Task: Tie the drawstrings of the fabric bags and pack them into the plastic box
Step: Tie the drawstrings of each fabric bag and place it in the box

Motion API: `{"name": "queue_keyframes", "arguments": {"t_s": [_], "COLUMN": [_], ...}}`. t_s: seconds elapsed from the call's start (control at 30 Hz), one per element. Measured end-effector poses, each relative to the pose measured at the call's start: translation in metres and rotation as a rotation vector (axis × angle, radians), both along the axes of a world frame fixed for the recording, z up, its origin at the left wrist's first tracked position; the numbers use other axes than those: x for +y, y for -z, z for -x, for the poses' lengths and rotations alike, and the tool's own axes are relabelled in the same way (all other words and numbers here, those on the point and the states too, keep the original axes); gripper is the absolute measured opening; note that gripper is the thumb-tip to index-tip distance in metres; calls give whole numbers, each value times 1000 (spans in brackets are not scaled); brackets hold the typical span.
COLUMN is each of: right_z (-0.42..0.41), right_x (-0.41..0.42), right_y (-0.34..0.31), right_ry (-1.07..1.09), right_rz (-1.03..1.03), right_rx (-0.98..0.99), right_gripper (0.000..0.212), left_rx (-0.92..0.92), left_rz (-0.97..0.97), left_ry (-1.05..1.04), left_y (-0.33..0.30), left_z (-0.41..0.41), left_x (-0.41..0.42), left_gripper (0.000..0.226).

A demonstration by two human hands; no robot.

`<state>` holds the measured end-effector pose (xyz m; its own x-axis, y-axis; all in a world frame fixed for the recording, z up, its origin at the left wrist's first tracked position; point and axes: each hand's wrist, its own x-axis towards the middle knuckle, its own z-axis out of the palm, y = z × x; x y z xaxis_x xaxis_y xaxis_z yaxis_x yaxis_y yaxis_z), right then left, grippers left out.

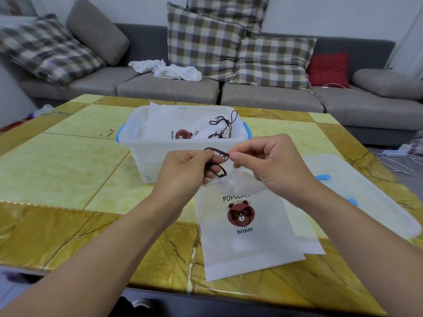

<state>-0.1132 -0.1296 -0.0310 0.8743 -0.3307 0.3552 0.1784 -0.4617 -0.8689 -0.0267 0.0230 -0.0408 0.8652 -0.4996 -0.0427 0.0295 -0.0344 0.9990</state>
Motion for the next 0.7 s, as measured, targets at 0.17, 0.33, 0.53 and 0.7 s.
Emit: {"name": "queue_keyframes", "arguments": {"t_s": [0.17,0.33,0.53,0.7], "right_z": [-1,-3,-4,-4], "right_x": [3,6,8,7], "right_y": [4,7,12,16], "right_ry": [2,8,-7,-40], "right_rz": [-15,-10,11,-64], "right_rx": [55,94,112,156], "right_gripper": [5,7,9,12], "left_rx": [49,95,66,14], "left_rz": [75,90,78,46], "left_ry": [-95,-70,-37,3], "left_y": [0,2,4,7], "left_z": [0,1,0,-1], "left_x": [-4,-6,-6,-5], "left_gripper": [35,39,43,42]}}
